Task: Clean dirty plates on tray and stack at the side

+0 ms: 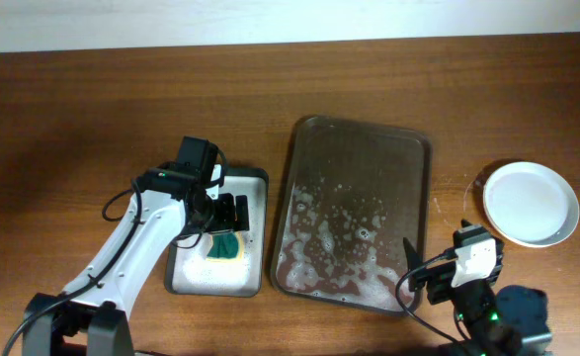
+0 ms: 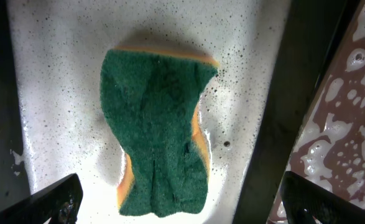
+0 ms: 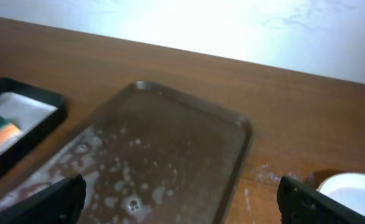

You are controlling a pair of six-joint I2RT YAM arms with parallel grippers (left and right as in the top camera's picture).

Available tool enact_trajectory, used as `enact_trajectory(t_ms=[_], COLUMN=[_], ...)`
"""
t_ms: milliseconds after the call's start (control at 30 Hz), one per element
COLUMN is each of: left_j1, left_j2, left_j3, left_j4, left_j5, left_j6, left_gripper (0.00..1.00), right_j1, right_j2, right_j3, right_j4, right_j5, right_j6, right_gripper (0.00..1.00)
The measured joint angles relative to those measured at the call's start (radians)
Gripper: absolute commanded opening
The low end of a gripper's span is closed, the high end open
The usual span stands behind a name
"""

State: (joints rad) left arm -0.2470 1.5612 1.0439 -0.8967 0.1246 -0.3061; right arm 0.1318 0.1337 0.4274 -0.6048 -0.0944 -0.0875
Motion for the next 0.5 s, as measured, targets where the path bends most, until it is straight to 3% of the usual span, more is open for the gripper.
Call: enact_trajectory(t_ms=[167, 367, 500], left_j1=[0.000, 0.000, 0.000], left_j2=[-0.001, -0.002, -0.002], left_j3=[0.000, 0.000, 0.000], left_j4=[0.000, 0.000, 0.000], left_j5=[0.000, 0.000, 0.000], left_j6=[0.000, 0.000, 0.000], left_gripper=[1.00, 1.00, 1.00], right_j1=[-0.009, -0.009, -0.009], right_j2=[-0.116, -0.122, -0.122], right_j3=[-0.146, -0.376, -0.414], right_j4=[0.135, 0.593, 0.538], right_j5=[0.000, 0.000, 0.000], right_j6=[-0.003, -0.002, -0.003], right_gripper=[0.99, 0.99, 0.99])
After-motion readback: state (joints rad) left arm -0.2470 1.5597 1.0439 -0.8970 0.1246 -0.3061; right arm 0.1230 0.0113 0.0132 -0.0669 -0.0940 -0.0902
